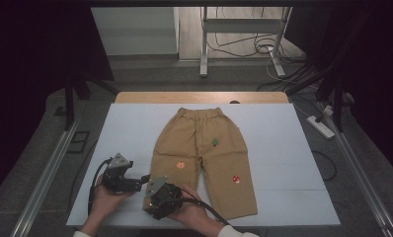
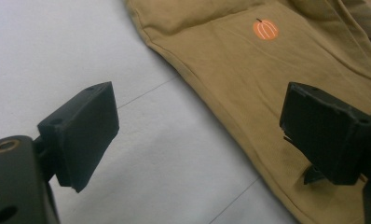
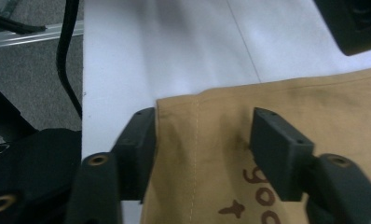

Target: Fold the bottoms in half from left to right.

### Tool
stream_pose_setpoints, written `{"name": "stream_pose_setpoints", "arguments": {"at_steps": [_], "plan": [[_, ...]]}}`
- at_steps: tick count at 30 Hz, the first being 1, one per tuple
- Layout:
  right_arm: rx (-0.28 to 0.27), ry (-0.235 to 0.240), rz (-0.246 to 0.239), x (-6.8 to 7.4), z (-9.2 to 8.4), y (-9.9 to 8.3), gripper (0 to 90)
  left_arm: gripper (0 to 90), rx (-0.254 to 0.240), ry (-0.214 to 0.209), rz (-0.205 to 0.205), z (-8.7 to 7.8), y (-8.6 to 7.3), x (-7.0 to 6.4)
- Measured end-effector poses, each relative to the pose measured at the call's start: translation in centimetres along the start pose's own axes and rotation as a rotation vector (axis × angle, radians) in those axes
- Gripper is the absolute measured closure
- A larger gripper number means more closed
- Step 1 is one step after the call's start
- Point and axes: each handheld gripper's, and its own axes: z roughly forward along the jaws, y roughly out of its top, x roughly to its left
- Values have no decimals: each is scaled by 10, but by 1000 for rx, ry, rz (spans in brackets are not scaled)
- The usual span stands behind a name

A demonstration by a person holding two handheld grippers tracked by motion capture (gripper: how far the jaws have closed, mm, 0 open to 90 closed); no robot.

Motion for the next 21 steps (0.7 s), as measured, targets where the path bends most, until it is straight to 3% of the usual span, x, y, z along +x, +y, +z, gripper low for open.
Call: {"name": "stream_pose_setpoints", "arguments": {"at_steps": [4,7,21], "plan": [[-1,-2,6,-4,-4,-1,738,116,-1,2,0,-1,0,0],[9,-8,15,-8,-7,-3,847,116,-1,3,1,-1,0,1],[-51,11,10,-12,-31,-7,863,117,-10,5,-1,-2,3,1]]}}
